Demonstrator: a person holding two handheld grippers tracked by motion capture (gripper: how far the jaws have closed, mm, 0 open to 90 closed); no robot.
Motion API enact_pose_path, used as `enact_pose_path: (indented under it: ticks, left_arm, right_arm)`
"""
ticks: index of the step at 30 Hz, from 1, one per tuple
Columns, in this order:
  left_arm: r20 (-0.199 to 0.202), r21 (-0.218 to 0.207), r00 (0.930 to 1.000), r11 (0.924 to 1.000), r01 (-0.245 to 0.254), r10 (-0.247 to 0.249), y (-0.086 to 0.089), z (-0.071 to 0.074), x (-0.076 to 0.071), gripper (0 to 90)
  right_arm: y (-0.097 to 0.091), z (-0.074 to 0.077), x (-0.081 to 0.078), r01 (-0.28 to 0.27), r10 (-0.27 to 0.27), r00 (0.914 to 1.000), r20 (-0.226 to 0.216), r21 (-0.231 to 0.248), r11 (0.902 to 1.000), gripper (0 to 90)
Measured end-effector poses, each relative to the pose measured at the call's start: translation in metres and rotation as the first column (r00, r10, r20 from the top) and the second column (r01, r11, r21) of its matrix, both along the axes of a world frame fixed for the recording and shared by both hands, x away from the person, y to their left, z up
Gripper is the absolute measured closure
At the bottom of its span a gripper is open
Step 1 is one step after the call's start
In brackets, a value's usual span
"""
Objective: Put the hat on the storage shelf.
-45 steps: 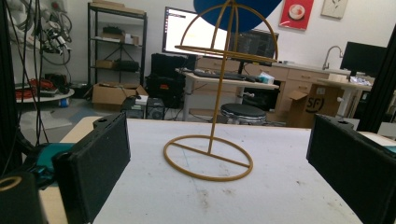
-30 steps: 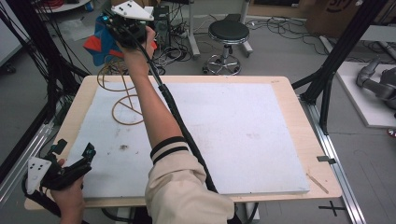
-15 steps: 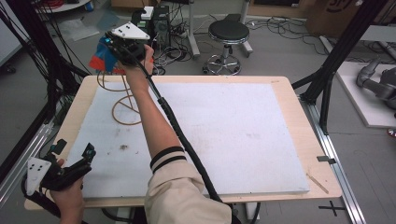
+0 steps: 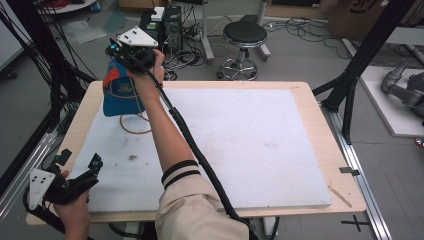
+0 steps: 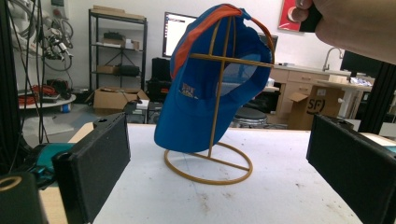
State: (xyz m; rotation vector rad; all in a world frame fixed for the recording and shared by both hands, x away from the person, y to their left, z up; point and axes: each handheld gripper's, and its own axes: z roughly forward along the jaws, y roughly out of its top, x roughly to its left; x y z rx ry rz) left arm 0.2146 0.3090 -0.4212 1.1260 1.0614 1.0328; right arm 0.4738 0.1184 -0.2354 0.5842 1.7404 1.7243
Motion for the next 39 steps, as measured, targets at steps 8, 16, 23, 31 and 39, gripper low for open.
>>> enact_pose_path:
  ticks: [8,16,23,31,39]
  left_arm:
    - [-0.001,0.002,1.0000,1.0000,0.003,-0.003,-0.001,0.000,0.000,6.6]
    - [0.000,0.010,1.0000,0.9999,0.006,-0.006,-0.004,0.001,-0.001,6.6]
    - [-0.001,0.015,1.0000,0.9999,0.006,-0.006,-0.005,0.001,-0.001,6.6]
    - [-0.002,0.028,0.9999,0.9995,0.015,-0.015,-0.008,0.002,-0.001,6.6]
    - [-0.005,0.033,0.9999,0.9994,0.009,-0.009,-0.008,0.002,-0.002,6.6]
  right_arm:
    - [-0.003,0.004,-0.006,0.036,-0.036,0.9989,0.029,-0.008,0.9993,58.6]
    - [-0.019,0.015,-0.016,0.099,-0.101,0.9925,0.069,0.039,0.9943,25.9]
    - [-0.035,0.019,-0.023,0.100,-0.104,0.9926,0.063,0.056,0.9934,11.8]
    - [-0.068,0.026,-0.041,0.072,-0.074,0.9967,0.032,0.058,0.9957,3.7]
    - [-0.107,0.037,-0.060,0.066,-0.070,0.9967,0.042,0.080,0.9946,3.5]
